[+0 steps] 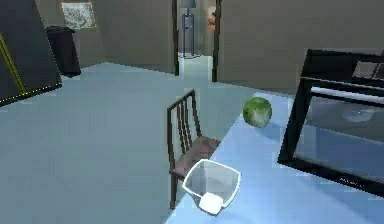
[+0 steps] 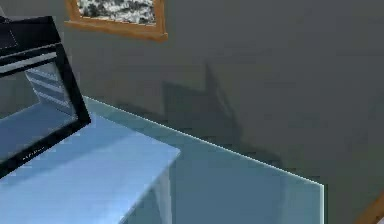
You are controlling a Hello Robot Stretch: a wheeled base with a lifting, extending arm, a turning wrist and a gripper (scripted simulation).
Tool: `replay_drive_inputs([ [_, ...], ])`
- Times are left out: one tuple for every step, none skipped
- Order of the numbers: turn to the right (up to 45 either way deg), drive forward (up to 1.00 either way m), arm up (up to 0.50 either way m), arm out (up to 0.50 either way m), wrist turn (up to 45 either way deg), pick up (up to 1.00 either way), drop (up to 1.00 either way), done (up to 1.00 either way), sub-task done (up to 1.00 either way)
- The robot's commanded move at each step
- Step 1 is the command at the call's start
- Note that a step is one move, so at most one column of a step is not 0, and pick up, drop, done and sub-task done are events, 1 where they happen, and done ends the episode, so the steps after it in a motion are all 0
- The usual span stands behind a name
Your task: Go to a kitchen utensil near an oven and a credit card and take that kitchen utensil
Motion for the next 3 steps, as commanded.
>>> replay_drive_inputs([
  [-45.0,0.00,0.00,0.00,0.0,0.00,0.00,0.00,0.00],
  [-33.0,0.00,0.00,0.00,0.0,0.00,0.00,0.00,0.00],
  [0.0,0.30,0.00,0.00,0.0,0.00,0.00,0.00,0.00],
])
